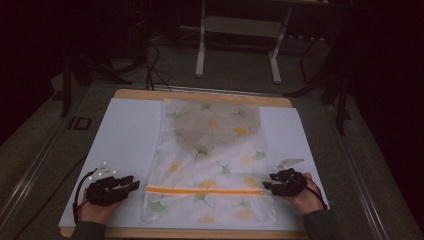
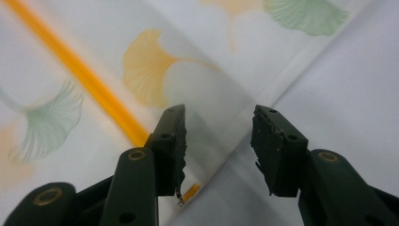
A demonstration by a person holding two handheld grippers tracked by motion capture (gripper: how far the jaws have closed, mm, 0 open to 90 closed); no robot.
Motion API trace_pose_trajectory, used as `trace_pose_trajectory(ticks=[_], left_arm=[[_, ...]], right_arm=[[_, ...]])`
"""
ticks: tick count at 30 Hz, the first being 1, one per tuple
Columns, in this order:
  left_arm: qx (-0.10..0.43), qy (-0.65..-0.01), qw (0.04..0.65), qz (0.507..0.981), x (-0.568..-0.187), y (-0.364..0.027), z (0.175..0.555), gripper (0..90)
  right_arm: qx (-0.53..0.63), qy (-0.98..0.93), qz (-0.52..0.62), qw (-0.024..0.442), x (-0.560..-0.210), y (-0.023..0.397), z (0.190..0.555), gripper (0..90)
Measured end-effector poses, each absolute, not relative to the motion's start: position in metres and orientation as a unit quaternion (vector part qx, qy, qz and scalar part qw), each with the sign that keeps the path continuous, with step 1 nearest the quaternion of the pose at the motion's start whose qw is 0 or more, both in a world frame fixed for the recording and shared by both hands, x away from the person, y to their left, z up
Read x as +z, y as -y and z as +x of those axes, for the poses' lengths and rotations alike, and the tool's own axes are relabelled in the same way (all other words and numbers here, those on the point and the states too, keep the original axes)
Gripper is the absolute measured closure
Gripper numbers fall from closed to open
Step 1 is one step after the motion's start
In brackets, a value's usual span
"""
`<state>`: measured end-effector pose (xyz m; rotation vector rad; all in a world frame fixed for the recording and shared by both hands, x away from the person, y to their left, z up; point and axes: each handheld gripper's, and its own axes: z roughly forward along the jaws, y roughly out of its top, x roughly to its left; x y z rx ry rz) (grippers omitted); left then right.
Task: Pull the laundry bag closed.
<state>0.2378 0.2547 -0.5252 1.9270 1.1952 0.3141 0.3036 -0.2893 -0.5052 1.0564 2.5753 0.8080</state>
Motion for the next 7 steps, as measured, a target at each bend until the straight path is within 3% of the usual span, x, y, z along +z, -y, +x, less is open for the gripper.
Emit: trace_pose_trajectory(ticks=[7], left_arm=[[0.183, -0.509, 0.376, 0.752, -0.529, -0.258, 0.245, 55.7]], right_arm=[[0.326, -0.825, 0.437, 0.151, -0.517, 0.299, 0.295, 53.9]])
